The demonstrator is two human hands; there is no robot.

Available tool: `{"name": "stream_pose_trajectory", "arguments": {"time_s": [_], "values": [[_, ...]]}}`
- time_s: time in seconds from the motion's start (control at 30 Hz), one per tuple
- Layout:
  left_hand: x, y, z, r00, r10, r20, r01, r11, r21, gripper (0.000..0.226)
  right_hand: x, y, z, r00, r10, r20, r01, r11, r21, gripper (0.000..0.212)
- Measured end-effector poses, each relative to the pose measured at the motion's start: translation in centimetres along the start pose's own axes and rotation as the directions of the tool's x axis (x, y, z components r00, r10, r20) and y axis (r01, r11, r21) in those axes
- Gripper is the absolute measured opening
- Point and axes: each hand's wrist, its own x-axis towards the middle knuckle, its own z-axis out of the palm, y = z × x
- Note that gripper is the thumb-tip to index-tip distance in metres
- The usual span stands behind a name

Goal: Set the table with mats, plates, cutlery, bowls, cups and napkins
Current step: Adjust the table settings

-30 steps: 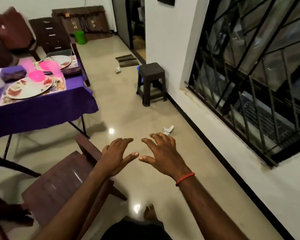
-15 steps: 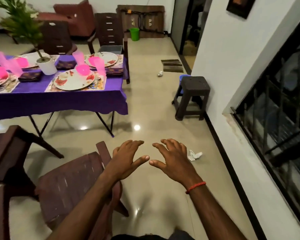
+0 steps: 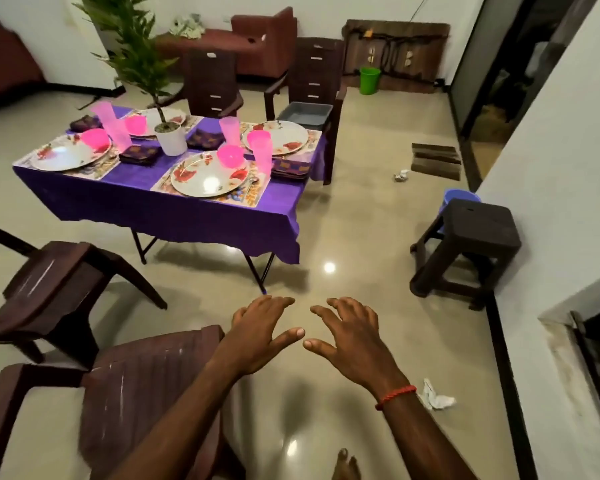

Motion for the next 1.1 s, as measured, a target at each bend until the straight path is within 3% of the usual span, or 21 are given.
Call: {"name": "stream_pose_trajectory", "arguments": {"time_s": [0.27, 0.5, 0.77, 0.93, 1.1], "values": [[7.2, 0.6, -0.8, 0.982, -0.172, -0.08, 0.172, 0.985, -0.006, 0.083, 9.8, 4.5, -2.5, 0.988, -0.154, 0.006, 0.154, 0.987, 0.039, 0.084], [12.2, -2.8, -2.9, 0.952, -0.272, -0.14, 0.271, 0.962, -0.025, 0.081, 18.4, 4.5, -3.2, 0.958, -0.269, 0.099, 0.265, 0.963, 0.05, 0.081], [21.4, -7.9, -6.6, 0.93, -0.338, -0.144, 0.33, 0.941, -0.074, 0.082, 30.2, 3.7, -4.4, 0.929, -0.316, 0.194, 0.326, 0.945, -0.021, 0.09], [26.2, -10.8, -10.0, 0.916, -0.38, -0.13, 0.374, 0.925, -0.072, 0.077, 36.9, 2.6, -6.3, 0.92, -0.346, 0.183, 0.362, 0.93, -0.06, 0.071], [29.4, -13.0, -11.9, 0.912, -0.391, -0.121, 0.384, 0.92, -0.081, 0.078, 41.9, 1.9, -6.3, 0.907, -0.362, 0.214, 0.378, 0.925, -0.036, 0.074]]}}
